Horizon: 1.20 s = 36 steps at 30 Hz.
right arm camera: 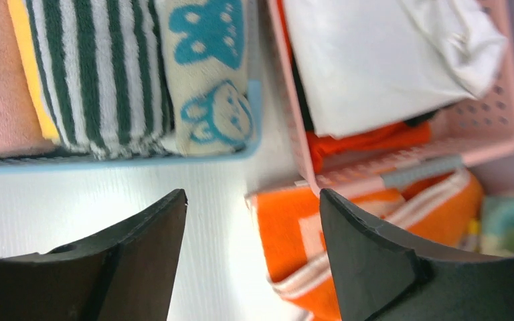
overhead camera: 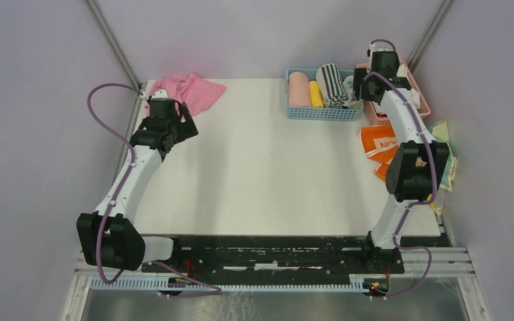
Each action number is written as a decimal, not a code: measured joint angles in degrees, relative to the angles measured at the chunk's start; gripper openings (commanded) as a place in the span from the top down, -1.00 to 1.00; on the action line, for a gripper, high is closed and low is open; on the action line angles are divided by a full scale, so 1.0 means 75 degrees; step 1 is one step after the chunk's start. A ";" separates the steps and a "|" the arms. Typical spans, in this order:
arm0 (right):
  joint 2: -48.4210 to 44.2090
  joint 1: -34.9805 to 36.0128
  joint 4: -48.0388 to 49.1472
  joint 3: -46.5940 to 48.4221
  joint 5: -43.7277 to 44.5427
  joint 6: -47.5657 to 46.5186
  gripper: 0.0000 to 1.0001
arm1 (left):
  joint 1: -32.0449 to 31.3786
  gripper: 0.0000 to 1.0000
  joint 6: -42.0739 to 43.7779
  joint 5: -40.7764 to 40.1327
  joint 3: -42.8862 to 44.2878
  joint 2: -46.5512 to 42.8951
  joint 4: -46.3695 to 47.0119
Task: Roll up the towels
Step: Place the towel in the bin, then pick up the towel at the corner of the board.
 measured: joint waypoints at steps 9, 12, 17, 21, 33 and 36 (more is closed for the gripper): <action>-0.2448 -0.0079 0.0221 -0.2719 0.1067 0.0405 -0.62 | 0.0000 -0.88 0.0114 0.0530 -0.0093 -0.0175 0.0172; -0.2331 -0.0204 0.0201 -0.3220 0.1151 0.0621 -0.62 | 0.0000 -0.88 0.0149 0.0822 -0.0125 -0.0175 0.0216; -0.1440 -0.0562 0.0146 -0.3541 0.0973 0.1049 -0.62 | -0.0009 -0.88 0.0160 0.1139 -0.0157 -0.0175 0.0274; -0.0775 -0.0731 0.0122 -0.3541 0.0743 0.1300 -0.62 | -0.0009 -0.88 0.0160 0.1265 -0.0184 -0.0175 0.0323; 0.0003 -0.1207 0.0160 -0.3541 -0.0058 0.1775 0.68 | -0.0017 -0.88 0.0160 0.1451 -0.0187 -0.0175 0.0379; -0.0052 -0.1311 0.0105 -0.3541 -0.0108 0.1778 1.00 | -0.0017 -0.88 0.0160 0.1448 -0.0187 -0.0172 0.0379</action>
